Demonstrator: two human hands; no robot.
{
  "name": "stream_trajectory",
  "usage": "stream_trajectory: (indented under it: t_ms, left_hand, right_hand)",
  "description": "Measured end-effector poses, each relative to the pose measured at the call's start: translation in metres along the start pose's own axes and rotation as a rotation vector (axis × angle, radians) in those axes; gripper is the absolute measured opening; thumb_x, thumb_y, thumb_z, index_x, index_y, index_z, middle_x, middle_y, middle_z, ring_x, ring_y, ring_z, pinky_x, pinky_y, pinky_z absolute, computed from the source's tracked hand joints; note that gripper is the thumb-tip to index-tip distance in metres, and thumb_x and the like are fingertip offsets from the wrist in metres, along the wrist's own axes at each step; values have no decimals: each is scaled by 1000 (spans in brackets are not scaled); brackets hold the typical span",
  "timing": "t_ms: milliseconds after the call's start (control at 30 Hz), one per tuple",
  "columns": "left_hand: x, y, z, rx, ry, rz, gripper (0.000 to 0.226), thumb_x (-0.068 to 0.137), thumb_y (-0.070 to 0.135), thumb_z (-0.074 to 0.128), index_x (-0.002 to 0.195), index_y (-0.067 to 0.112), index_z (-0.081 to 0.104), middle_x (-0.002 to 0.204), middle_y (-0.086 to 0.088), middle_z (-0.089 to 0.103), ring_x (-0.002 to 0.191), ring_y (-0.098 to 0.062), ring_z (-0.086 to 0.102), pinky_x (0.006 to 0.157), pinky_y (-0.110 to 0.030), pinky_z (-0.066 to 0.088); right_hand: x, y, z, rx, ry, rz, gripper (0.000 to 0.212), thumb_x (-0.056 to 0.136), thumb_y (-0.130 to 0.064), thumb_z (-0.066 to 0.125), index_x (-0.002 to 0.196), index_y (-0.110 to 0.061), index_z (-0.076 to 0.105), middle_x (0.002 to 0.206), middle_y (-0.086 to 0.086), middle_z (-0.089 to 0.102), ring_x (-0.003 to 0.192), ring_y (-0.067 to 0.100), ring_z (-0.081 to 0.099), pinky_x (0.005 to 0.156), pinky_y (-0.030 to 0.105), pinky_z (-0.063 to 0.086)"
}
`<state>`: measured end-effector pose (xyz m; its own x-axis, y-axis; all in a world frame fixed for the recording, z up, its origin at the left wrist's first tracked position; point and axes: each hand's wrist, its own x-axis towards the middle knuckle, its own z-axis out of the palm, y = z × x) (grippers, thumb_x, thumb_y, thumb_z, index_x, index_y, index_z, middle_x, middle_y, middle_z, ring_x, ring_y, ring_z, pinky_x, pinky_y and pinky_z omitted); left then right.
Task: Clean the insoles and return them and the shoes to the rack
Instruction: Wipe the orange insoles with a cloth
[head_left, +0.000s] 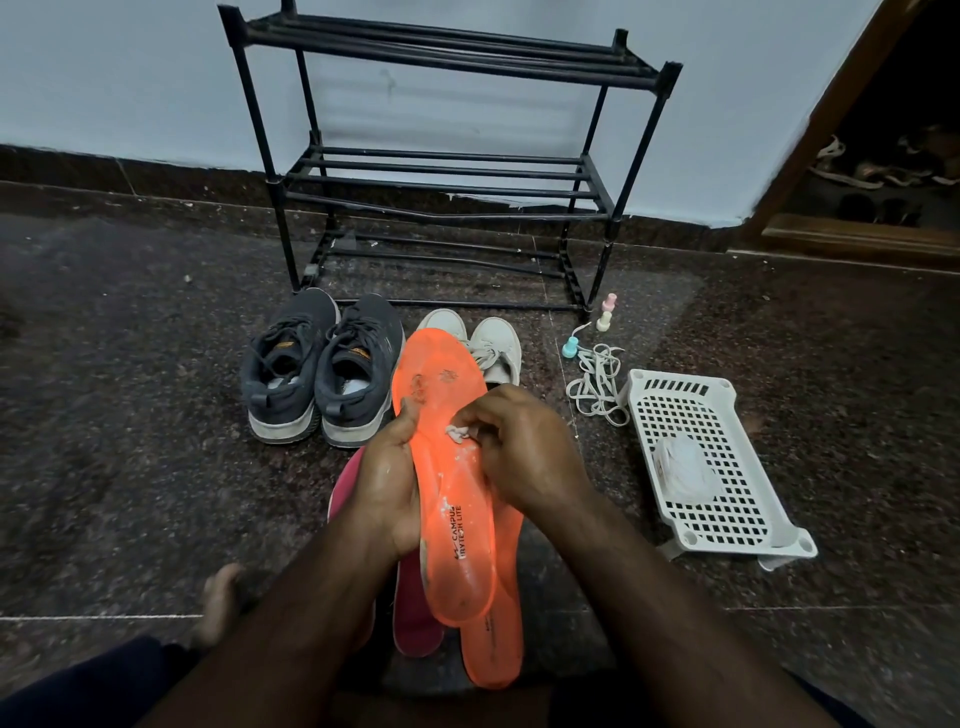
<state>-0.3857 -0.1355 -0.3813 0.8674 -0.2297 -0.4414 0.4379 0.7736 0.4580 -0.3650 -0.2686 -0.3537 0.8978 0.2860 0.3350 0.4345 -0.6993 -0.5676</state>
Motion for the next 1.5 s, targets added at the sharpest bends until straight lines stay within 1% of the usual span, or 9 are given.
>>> stream_trajectory:
  t_ms: [200,367,567,700,800,1033,1167,1367,1500]
  left_hand:
    - [2,-1,-1,16,9,-11,67,100,54,37,98,2,79,105,-22,73,91,-34,74,88,-47,52]
    - [0,0,-2,46,-18,14,64,102,52,37,127,1,65,124,-24,66,109,-37,67,103,-51,45]
    - [4,1,-4,52,4,7,65,98,56,37,113,2,69,105,-22,72,94,-33,72,97,-48,47]
    - [2,1,-3,79,-20,1,67,97,58,35,123,4,64,121,-23,68,104,-35,70,97,-52,47]
    - [4,0,-4,76,0,14,68,101,57,30,126,2,62,118,-23,69,102,-35,71,96,-51,48]
    - [9,3,-5,78,-4,7,75,99,59,32,99,-1,75,95,-23,73,82,-32,73,81,-42,58]
    - [10,3,-6,62,-9,5,71,101,60,29,115,0,65,105,-23,72,91,-34,73,85,-45,57]
    - [10,0,-7,46,27,-5,74,98,63,32,119,-1,63,104,-25,70,91,-35,71,93,-47,49]
    - [12,1,-7,60,34,20,74,98,63,31,117,0,63,107,-24,70,97,-36,67,97,-48,48]
  right_hand:
    - [-2,-4,5,-5,-76,-64,31,74,2,66,92,-21,76,89,-4,67,84,14,64,77,31,52]
    - [10,11,-5,-13,65,10,23,76,-2,65,91,-15,76,89,2,70,85,19,65,81,29,49]
    - [-1,-2,8,-34,-106,-54,28,73,-8,59,89,-22,77,87,-3,71,85,18,65,77,37,54]
    - [5,4,-3,-21,24,-38,28,72,-4,58,89,-17,77,87,1,70,82,20,66,76,33,53]
    - [6,6,-2,-70,-1,-49,28,70,0,62,87,-18,76,85,0,70,80,20,66,74,34,54]
    - [-6,-1,1,-57,-162,-109,32,68,-2,57,85,-22,75,83,-3,68,81,18,64,70,36,53]
    - [1,4,0,-45,-59,-69,32,66,1,58,84,-18,76,85,-1,67,82,18,65,74,30,51]
    - [-14,-12,6,-112,-181,-106,32,69,-2,59,86,-23,76,83,-4,68,79,17,64,69,31,52]
    - [-14,-13,-3,-2,-198,-65,32,74,3,63,88,-22,78,87,-4,72,83,12,65,78,26,50]
